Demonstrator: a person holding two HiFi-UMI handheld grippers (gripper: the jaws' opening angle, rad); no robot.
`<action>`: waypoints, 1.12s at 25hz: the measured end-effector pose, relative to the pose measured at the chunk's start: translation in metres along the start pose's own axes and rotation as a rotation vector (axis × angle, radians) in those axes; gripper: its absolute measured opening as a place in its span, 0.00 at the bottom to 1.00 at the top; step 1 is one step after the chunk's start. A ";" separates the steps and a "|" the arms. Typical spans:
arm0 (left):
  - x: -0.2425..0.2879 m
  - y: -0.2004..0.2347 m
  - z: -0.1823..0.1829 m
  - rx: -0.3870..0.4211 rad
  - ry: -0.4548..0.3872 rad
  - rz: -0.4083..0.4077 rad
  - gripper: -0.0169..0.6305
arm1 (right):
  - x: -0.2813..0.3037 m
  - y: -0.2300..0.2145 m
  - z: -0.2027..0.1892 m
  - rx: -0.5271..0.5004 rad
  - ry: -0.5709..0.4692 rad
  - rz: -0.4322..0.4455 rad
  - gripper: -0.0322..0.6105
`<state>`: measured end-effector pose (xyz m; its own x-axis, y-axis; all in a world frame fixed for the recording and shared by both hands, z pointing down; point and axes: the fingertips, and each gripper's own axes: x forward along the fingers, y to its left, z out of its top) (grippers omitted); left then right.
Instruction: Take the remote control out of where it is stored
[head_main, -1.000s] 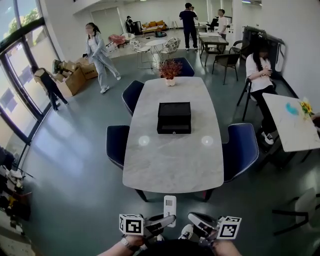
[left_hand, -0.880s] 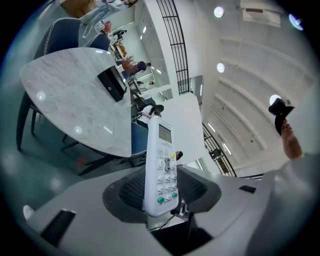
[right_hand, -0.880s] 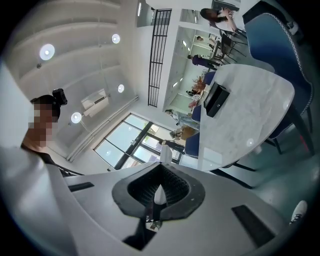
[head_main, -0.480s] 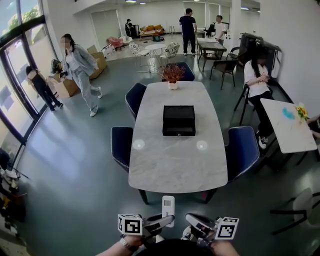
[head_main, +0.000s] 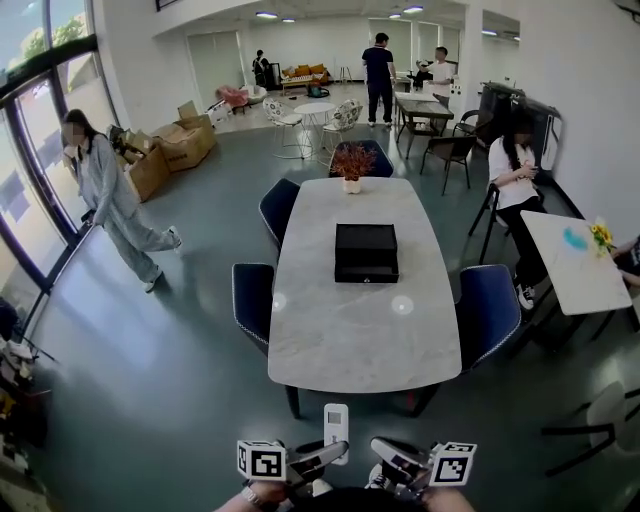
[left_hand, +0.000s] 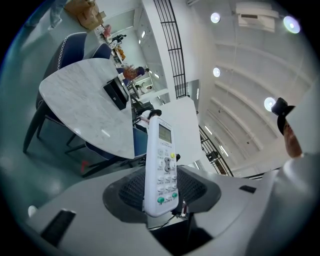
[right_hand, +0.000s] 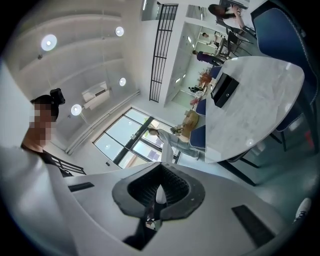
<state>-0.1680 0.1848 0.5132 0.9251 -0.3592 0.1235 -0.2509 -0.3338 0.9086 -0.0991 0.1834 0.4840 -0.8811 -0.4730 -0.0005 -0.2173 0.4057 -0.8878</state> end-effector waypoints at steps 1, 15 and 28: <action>-0.004 0.003 -0.002 -0.007 -0.002 0.003 0.31 | 0.002 0.000 -0.002 -0.008 0.005 -0.003 0.06; -0.028 0.001 0.000 -0.001 -0.023 0.009 0.31 | 0.018 0.013 -0.017 -0.025 0.024 0.010 0.06; -0.031 0.004 0.000 0.005 -0.011 -0.002 0.31 | 0.021 0.017 -0.022 0.020 -0.011 0.020 0.06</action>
<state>-0.1975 0.1940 0.5130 0.9224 -0.3680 0.1169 -0.2502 -0.3390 0.9069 -0.1299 0.1974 0.4789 -0.8805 -0.4735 -0.0232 -0.1910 0.3992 -0.8968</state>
